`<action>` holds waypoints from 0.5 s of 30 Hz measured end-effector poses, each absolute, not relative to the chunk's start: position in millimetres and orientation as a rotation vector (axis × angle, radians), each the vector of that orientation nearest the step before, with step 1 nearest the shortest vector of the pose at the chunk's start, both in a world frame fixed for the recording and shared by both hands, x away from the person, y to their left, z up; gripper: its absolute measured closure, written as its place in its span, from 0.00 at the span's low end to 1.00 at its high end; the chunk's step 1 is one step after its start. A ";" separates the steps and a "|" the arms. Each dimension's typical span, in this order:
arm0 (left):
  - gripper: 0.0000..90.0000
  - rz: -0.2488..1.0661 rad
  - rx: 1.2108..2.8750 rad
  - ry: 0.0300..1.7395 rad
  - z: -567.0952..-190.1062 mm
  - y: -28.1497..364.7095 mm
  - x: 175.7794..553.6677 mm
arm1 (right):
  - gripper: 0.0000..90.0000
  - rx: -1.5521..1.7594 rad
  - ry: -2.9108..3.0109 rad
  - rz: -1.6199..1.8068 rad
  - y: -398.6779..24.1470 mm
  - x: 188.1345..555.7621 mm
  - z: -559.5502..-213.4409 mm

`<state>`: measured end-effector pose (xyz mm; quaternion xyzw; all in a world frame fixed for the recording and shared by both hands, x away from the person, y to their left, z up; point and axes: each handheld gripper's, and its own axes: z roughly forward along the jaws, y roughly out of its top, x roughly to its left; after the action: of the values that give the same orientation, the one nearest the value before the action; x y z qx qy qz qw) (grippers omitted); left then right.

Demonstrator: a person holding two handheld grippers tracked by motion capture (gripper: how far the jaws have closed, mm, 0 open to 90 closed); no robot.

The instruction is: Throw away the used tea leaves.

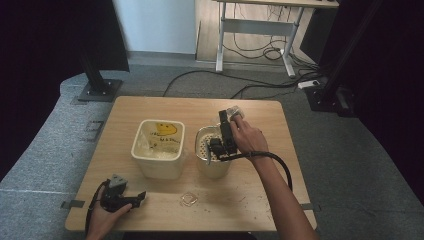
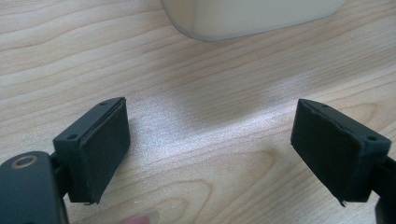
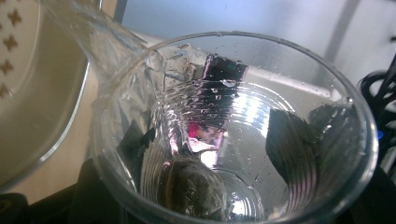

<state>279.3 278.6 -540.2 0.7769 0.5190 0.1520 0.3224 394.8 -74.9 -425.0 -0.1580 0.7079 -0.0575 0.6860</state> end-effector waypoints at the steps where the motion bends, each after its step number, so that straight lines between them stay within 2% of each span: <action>1: 0.13 0.399 2.038 1.363 -540.3 278.6 279.2 | 0.42 -0.393 1.561 -0.168 -75.1 394.4 -426.9; 8: 0.13 0.398 2.040 1.363 -540.1 278.6 279.8 | 0.43 -0.643 1.412 -0.376 -69.8 390.1 -440.6; 15: 0.13 0.396 2.039 1.364 -540.0 279.6 279.7 | 0.43 -0.705 1.345 -0.452 -63.9 391.0 -441.1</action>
<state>279.7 279.6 -540.0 0.7767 0.5197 0.1508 0.3223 391.0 -63.9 -441.1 -0.3167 0.6044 -0.2029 0.7023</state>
